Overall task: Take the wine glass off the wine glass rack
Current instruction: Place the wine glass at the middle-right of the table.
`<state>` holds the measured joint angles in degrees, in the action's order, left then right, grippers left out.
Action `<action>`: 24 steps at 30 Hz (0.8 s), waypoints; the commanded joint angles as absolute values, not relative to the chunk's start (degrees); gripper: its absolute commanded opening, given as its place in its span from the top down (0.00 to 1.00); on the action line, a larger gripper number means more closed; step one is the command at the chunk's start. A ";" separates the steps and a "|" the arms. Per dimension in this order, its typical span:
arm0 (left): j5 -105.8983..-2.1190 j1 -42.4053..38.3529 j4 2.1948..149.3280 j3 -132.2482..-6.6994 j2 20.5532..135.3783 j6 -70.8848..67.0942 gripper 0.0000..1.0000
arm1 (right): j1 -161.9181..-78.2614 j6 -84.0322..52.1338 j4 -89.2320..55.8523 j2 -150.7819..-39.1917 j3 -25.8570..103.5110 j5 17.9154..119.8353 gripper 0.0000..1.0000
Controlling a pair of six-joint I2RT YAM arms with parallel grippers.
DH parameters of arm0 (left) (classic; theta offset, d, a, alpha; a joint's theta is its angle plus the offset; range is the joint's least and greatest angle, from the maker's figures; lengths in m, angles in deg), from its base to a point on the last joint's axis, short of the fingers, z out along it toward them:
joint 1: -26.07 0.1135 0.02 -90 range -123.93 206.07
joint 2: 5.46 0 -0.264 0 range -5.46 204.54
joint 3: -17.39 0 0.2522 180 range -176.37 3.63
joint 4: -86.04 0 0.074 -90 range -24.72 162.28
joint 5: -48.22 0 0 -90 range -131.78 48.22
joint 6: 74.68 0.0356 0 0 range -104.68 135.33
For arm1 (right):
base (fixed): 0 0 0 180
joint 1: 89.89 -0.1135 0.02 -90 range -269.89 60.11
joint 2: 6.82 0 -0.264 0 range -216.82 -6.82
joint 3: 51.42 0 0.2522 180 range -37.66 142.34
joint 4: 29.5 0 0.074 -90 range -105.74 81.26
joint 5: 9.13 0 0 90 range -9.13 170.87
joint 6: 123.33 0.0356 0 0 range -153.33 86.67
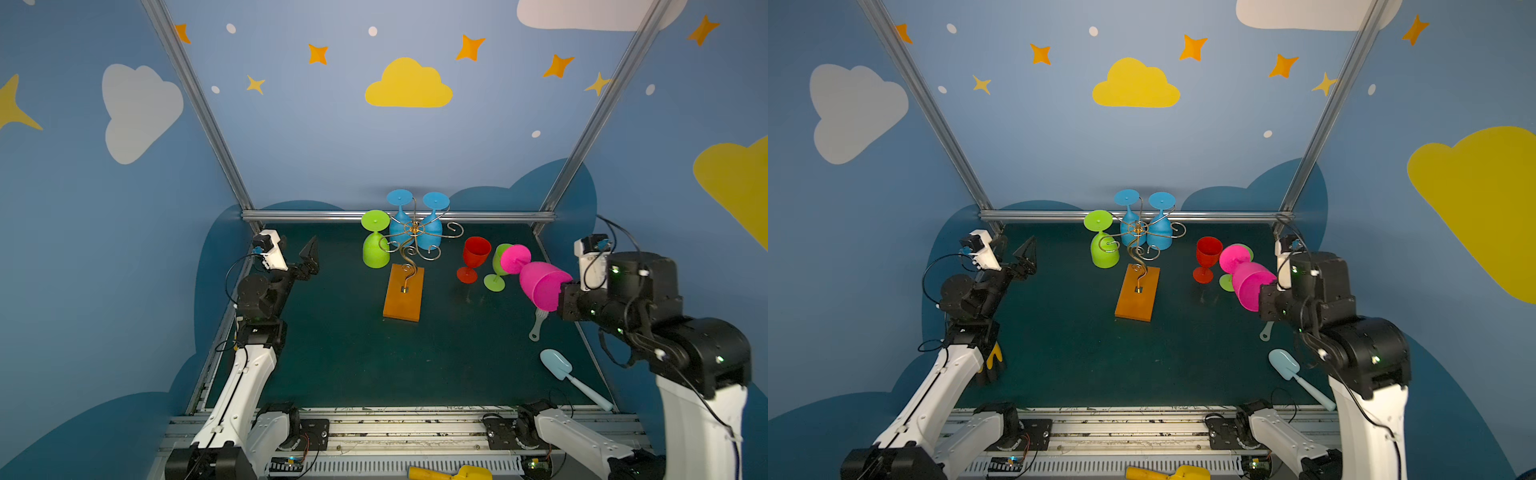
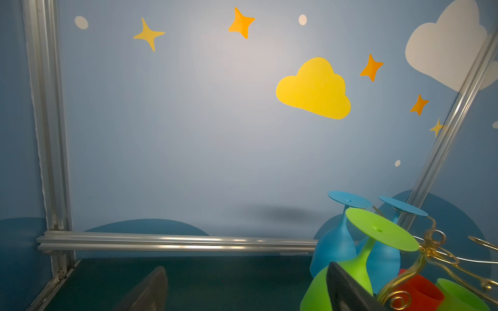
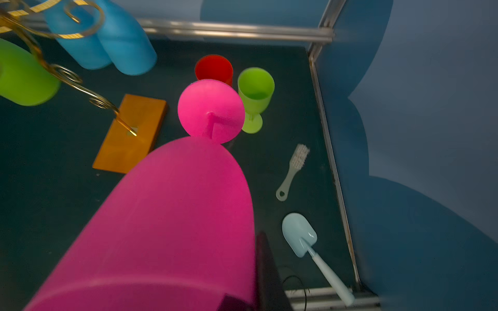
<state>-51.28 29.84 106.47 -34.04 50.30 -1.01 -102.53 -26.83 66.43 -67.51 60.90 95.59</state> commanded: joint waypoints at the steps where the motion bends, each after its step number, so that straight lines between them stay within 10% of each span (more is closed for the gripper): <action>1: -53.40 30.53 108.77 -33.80 50.02 -0.97 0.09 | -96.95 -28.76 66.90 -70.07 57.66 90.41 1.00; 24: -56.90 30.55 104.49 -34.60 49.20 7.05 0.09 | -79.57 -32.61 55.15 -96.37 56.03 91.18 1.00</action>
